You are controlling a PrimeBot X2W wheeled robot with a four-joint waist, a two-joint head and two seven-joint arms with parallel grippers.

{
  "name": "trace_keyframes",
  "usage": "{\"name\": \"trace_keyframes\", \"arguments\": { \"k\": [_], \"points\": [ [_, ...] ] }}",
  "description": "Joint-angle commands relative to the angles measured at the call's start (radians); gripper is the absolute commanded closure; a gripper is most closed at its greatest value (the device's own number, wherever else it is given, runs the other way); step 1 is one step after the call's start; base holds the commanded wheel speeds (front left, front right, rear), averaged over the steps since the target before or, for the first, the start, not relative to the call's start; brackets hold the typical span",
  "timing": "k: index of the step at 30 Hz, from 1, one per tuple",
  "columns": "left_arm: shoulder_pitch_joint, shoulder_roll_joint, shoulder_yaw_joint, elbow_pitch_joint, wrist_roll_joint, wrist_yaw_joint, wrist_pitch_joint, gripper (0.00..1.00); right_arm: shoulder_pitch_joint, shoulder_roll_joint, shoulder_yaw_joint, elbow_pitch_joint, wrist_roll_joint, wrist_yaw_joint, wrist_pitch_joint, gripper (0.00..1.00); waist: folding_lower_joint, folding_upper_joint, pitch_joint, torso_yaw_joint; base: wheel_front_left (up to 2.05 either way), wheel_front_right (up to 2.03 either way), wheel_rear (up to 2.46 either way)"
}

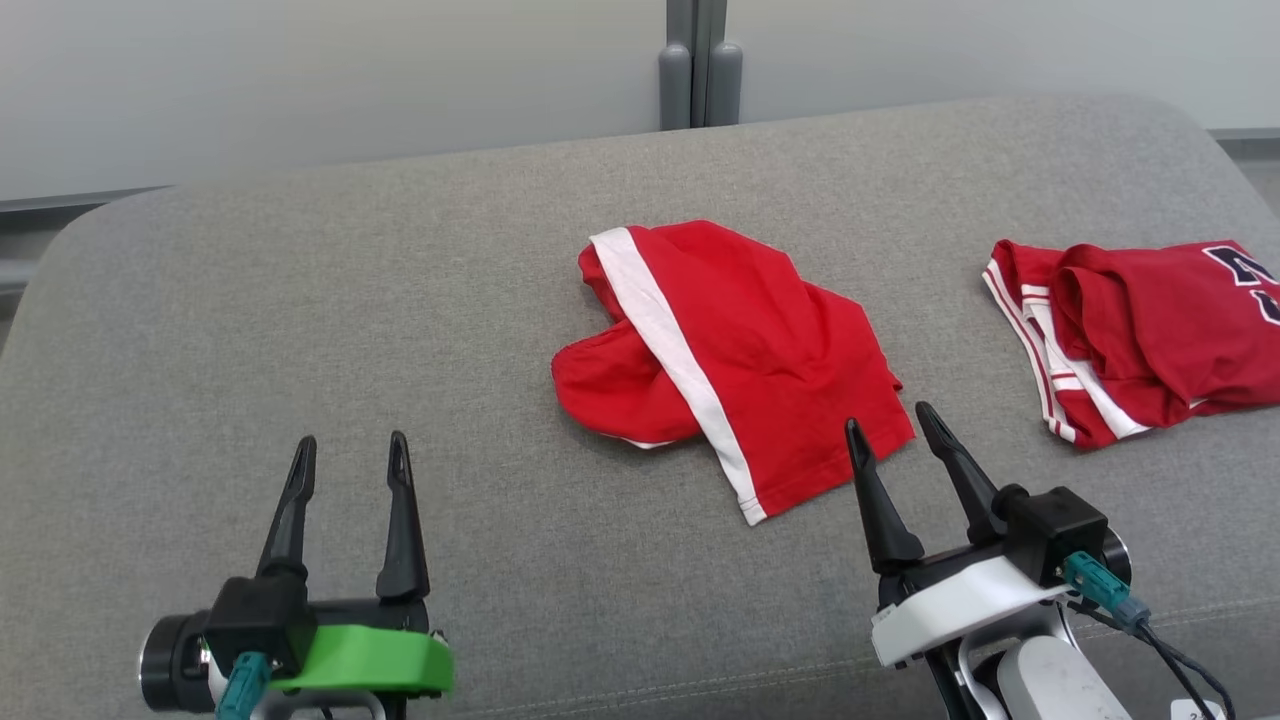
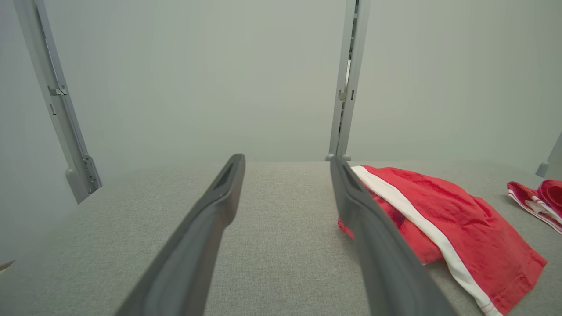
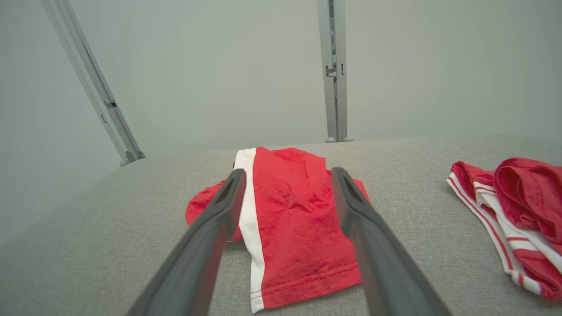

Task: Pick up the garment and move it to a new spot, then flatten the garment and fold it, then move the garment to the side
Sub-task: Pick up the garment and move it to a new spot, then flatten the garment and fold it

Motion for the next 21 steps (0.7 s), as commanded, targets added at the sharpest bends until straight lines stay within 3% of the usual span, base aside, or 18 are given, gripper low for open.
{"name": "trace_keyframes", "arguments": {
  "k": [1,8,21],
  "points": [
    [0.039,-0.019,0.019,-0.011,0.019,-0.008,-0.002,0.0,0.021,-0.003,-0.004,0.002,-0.008,-0.002,0.001,0.0,0.0,0.0,-0.022,0.018,0.0,0.0,0.0],
    [0.096,-0.067,0.066,0.005,0.078,-0.047,-0.003,0.0,0.054,-0.002,-0.002,0.016,-0.005,-0.001,0.001,0.0,0.0,0.0,-0.038,0.027,0.0,0.0,0.0],
    [0.087,-0.102,0.094,0.026,0.11,-0.09,-0.003,0.0,0.038,-0.001,0.011,0.044,-0.003,-0.001,0.001,0.0,0.0,0.0,-0.034,0.033,0.0,0.0,0.0]
  ]
}}
